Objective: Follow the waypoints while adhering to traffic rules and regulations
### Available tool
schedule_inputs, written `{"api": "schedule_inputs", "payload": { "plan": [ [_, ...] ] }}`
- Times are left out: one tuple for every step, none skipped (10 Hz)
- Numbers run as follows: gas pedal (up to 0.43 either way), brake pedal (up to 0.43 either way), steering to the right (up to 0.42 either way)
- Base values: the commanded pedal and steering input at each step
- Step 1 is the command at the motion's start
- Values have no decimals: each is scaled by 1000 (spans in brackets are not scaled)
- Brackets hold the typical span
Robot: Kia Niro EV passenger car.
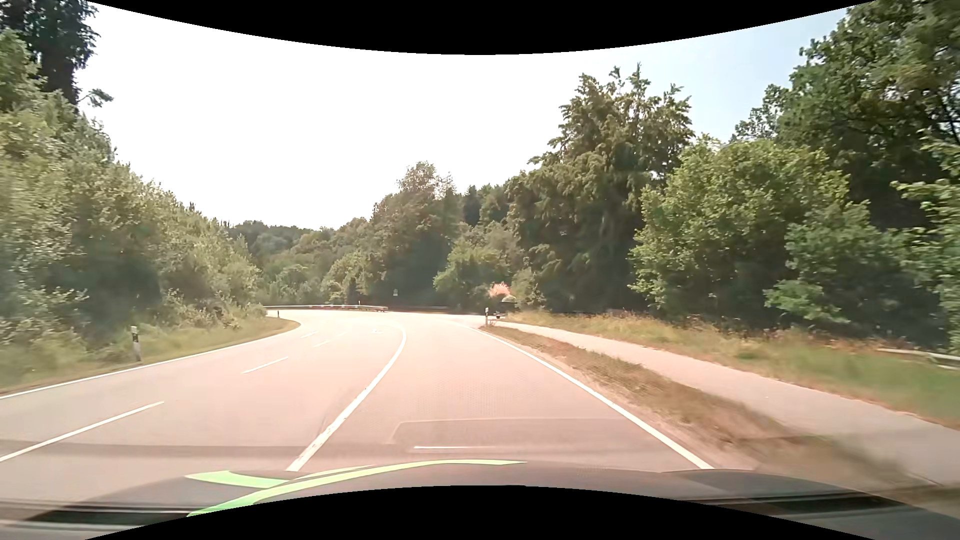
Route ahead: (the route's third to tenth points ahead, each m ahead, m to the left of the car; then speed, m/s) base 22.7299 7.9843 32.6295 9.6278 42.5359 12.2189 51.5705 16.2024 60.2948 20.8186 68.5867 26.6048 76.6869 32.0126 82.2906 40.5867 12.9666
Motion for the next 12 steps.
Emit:
{"api": "schedule_inputs", "payload": {
  "plan": [
    [0,0,-40],
    [0,0,-41],
    [0,0,-41],
    [0,0,-41],
    [0,0,-41],
    [0,0,-41],
    [0,0,-41],
    [0,0,-40],
    [0,0,-40],
    [0,0,-39],
    [0,0,-39],
    [0,0,-39]
  ]
}}
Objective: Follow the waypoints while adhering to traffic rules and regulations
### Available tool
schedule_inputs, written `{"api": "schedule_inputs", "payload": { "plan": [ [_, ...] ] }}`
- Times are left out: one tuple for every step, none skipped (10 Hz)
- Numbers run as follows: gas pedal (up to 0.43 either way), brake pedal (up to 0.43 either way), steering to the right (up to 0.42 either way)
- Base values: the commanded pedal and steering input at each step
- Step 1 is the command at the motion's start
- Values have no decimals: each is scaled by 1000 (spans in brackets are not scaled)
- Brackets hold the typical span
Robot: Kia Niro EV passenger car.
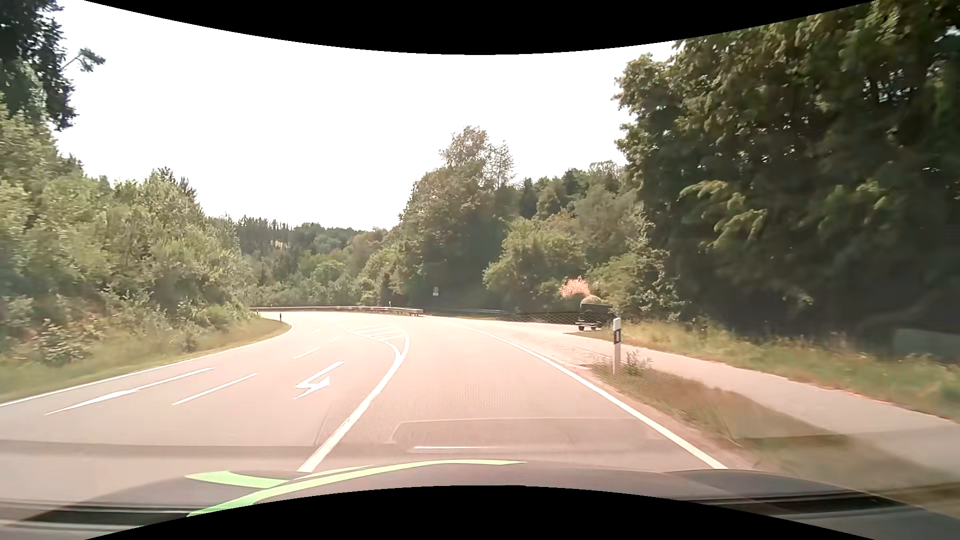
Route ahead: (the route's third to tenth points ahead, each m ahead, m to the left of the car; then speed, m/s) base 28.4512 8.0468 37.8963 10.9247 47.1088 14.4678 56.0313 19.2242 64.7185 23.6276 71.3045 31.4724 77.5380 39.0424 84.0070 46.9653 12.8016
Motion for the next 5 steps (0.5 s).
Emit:
{"api": "schedule_inputs", "payload": {
  "plan": [
    [0,0,-39],
    [0,0,-39],
    [0,0,-39],
    [0,0,-40],
    [0,0,-43]
  ]
}}
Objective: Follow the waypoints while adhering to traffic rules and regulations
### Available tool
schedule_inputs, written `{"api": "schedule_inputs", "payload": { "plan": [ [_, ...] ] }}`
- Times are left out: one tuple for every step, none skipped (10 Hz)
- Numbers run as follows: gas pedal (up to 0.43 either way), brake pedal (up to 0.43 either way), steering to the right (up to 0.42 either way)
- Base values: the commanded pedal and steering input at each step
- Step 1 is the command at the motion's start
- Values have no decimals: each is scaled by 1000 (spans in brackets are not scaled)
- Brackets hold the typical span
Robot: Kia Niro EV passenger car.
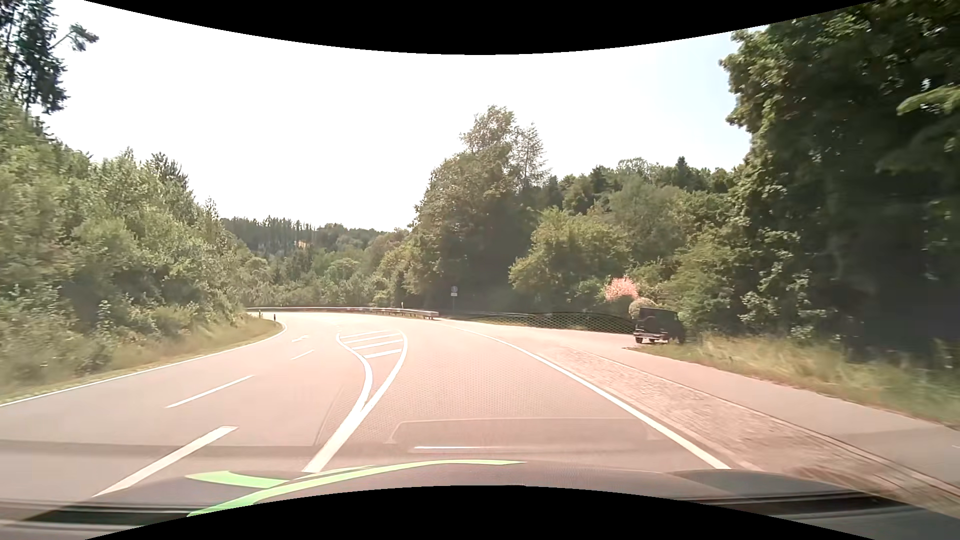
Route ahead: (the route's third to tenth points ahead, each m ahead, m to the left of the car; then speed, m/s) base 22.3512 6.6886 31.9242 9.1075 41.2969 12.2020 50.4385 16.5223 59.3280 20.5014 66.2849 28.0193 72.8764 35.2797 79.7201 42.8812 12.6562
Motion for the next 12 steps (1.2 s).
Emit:
{"api": "schedule_inputs", "payload": {
  "plan": [
    [0,0,-43],
    [0,0,-43],
    [0,0,-43],
    [0,0,-46],
    [0,0,-49],
    [0,0,-53],
    [0,0,-55],
    [0,0,-55],
    [8,0,-54],
    [8,0,-53],
    [8,0,-52],
    [8,0,-50]
  ]
}}
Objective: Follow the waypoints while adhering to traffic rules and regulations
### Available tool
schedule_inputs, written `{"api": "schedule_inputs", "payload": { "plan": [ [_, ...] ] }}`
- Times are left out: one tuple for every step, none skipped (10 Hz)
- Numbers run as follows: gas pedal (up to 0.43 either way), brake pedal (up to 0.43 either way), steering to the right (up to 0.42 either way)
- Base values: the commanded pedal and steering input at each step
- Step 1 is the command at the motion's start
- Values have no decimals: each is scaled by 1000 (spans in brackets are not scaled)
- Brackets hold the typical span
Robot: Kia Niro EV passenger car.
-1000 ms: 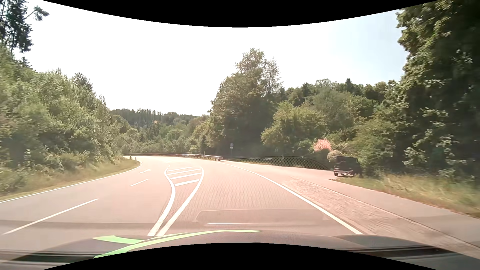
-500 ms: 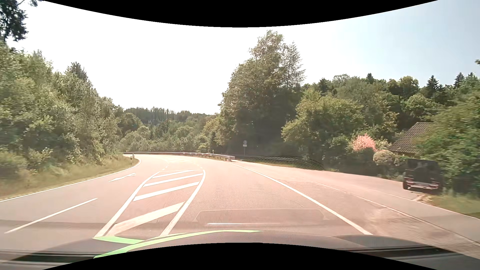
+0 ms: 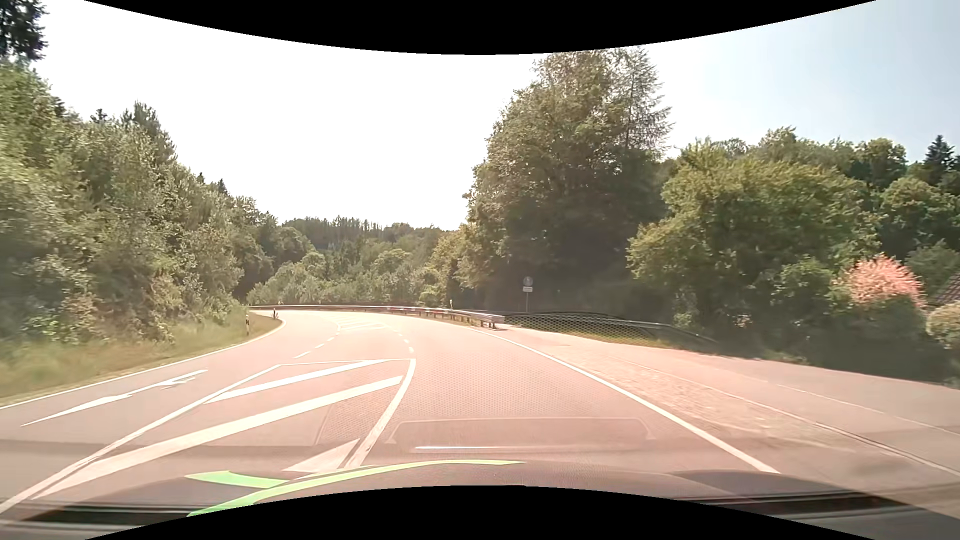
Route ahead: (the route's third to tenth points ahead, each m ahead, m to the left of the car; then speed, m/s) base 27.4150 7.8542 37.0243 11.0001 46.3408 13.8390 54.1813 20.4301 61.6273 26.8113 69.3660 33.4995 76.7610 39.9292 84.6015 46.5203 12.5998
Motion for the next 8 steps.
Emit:
{"api": "schedule_inputs", "payload": {
  "plan": [
    [20,0,-48],
    [20,0,-46],
    [20,0,-46],
    [20,0,-46],
    [20,0,-46],
    [20,0,-46],
    [28,0,-47],
    [28,0,-49]
  ]
}}
